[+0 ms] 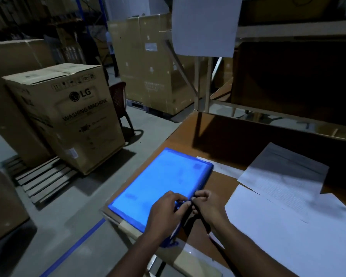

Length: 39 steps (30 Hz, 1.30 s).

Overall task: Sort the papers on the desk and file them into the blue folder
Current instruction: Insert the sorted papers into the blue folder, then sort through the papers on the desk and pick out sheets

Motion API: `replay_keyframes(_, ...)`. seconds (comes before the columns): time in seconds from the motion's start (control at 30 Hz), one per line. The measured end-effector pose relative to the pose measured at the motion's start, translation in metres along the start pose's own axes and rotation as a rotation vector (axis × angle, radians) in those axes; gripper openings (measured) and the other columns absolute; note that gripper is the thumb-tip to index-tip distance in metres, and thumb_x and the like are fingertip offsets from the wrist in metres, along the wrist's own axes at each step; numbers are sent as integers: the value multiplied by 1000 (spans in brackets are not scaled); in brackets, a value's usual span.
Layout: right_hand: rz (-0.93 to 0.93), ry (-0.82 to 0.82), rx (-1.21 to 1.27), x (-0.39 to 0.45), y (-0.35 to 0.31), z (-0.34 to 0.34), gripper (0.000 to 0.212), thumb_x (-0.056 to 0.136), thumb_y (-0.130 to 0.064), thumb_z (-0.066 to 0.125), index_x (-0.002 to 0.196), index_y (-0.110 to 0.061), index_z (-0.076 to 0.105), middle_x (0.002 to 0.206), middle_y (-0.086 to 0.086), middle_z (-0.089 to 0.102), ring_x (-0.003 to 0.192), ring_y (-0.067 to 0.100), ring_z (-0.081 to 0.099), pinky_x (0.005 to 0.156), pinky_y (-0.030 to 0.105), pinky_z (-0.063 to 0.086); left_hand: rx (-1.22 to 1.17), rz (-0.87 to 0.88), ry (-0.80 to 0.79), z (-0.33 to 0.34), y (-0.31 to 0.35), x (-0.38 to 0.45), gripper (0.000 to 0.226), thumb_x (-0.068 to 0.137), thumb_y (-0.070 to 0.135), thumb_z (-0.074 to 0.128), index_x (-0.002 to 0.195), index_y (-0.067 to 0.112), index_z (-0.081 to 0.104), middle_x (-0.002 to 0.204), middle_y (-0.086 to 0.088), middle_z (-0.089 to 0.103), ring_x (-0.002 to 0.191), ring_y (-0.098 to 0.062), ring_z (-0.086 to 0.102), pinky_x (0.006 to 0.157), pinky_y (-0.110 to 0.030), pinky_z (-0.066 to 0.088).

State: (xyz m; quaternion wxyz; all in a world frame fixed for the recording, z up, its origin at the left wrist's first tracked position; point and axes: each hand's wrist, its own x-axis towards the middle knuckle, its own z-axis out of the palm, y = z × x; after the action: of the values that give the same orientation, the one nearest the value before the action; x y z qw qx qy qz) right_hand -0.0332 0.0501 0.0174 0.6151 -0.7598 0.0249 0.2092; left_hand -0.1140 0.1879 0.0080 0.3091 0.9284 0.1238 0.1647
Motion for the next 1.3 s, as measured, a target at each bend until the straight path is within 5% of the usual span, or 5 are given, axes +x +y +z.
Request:
replay_keyframes(0.33,-388,680,-599,-1,43,-163,40,84,-13,74,121,-14,60,129,7,57,124,28,52,102,44,49,-144,207,-217,65,68,16,25,94,45,67,116,33,70,100,16,65,90,-3,62,80,-36,58)
replay_keyframes(0.53,-159,611,-872,-3,75,-226,70,97,-47,57,153,-11,35,159,9,37,149,26,29,121,38,22,-69,292,-336,108,100,7,50,93,53,69,140,39,59,140,21,56,128,-1,51,110,-29,47)
replay_keyframes(0.83,-374,662,-1095,-16,84,-240,21,87,-21,75,108,-19,77,93,1,73,85,19,68,76,29,56,-81,224,-197,132,92,0,31,95,56,64,124,44,64,125,31,56,116,5,51,98,-18,43)
replay_keyframes(1.07,-636,517,-555,-53,89,-235,29,94,-23,48,108,-20,74,113,-2,71,105,10,63,99,19,45,-1099,-415,-184,108,84,31,69,102,67,42,122,4,63,102,-9,76,95,-33,74,75,-36,58)
replay_keyframes(1.3,-525,246,-745,-73,99,-246,48,98,-44,56,145,-37,45,161,-17,28,150,3,18,124,30,17,-701,-133,-195,110,83,27,65,87,28,83,144,30,53,132,13,67,114,-1,66,90,-27,56)
